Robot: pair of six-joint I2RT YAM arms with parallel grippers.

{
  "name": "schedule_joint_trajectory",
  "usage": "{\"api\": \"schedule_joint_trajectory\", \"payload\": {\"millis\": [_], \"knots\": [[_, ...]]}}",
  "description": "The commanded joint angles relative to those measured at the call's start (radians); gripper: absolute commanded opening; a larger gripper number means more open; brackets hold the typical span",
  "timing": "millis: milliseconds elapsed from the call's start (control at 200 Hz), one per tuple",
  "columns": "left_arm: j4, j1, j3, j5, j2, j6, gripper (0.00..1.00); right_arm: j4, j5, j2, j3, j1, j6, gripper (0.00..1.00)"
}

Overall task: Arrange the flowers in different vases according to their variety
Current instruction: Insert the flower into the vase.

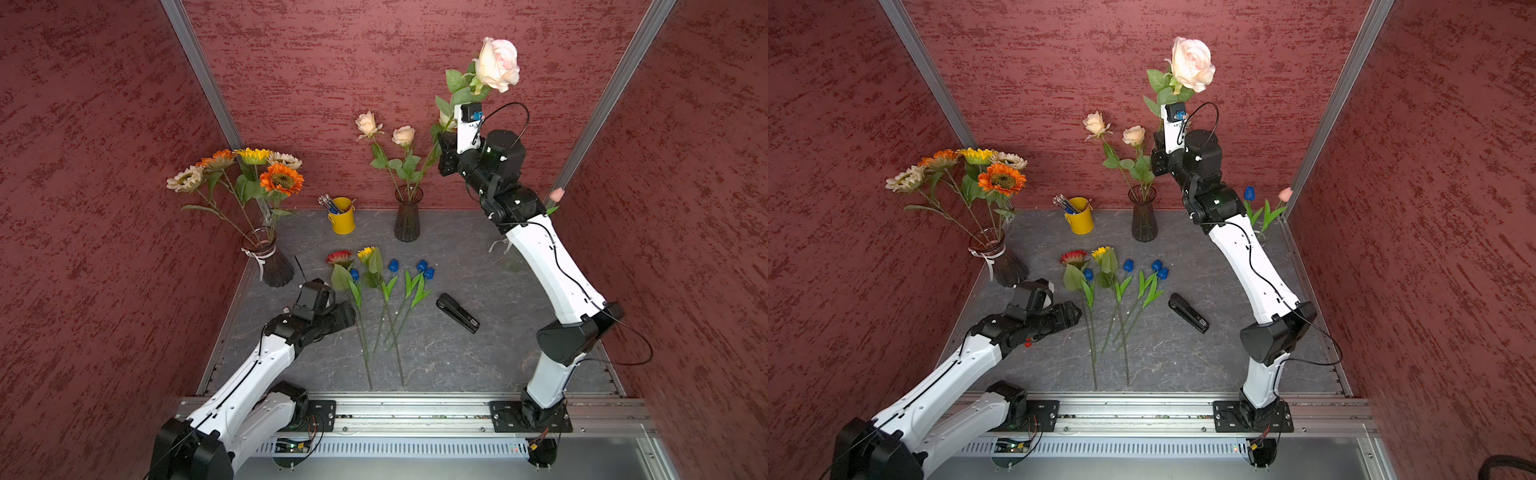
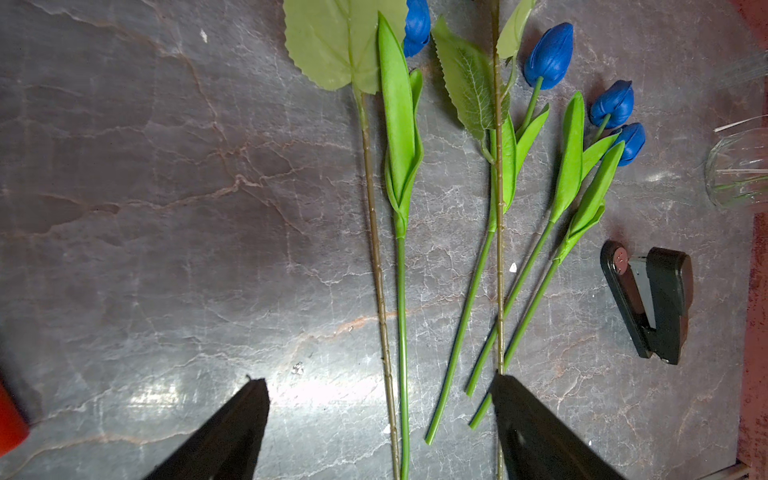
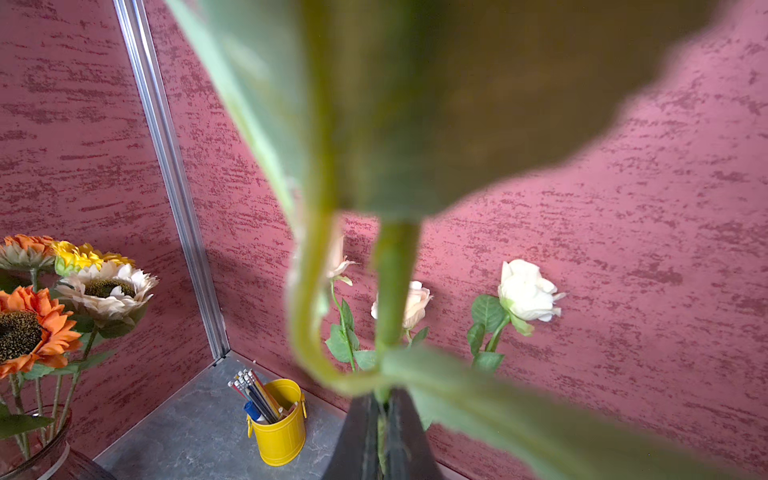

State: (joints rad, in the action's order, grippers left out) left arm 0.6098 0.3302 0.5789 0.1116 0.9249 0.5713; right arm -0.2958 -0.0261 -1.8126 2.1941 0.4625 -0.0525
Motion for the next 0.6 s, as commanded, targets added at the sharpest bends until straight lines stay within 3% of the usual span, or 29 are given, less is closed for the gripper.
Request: {"api": "schedule_joint_trajectory", "payload": {"millis": [0, 291, 431, 506, 546, 591], "knots": [[-0.019, -0.008, 0.006, 0.009, -0.002, 0.004, 0.88, 0.022, 0.008, -0.009, -0.010, -0.002, 0.003, 0.00], [-0.008, -0.008, -0.004, 0.007, -0.022, 0.007, 0.88, 0.092, 0.012, -0.087, -0.110, -0.001, 0.007, 0.00], [-0.002, -0.008, -0.004, 0.011, -0.026, 0.009, 0.88, 0.040, 0.021, -0.222, -0.103, -0.002, 0.015, 0.00], [0.004, -0.007, -0.002, 0.013, -0.035, 0.008, 0.88, -0.152, 0.026, -0.288, 0.009, -0.002, 0.051, 0.57], [0.010, -0.008, -0.002, 0.013, -0.040, 0.009, 0.88, -0.229, 0.023, -0.275, 0.023, -0.002, 0.092, 0.69], [0.016, -0.008, -0.003, 0.010, -0.049, 0.010, 0.88, -0.264, 0.045, -0.217, -0.035, -0.001, 0.137, 0.72]]}}
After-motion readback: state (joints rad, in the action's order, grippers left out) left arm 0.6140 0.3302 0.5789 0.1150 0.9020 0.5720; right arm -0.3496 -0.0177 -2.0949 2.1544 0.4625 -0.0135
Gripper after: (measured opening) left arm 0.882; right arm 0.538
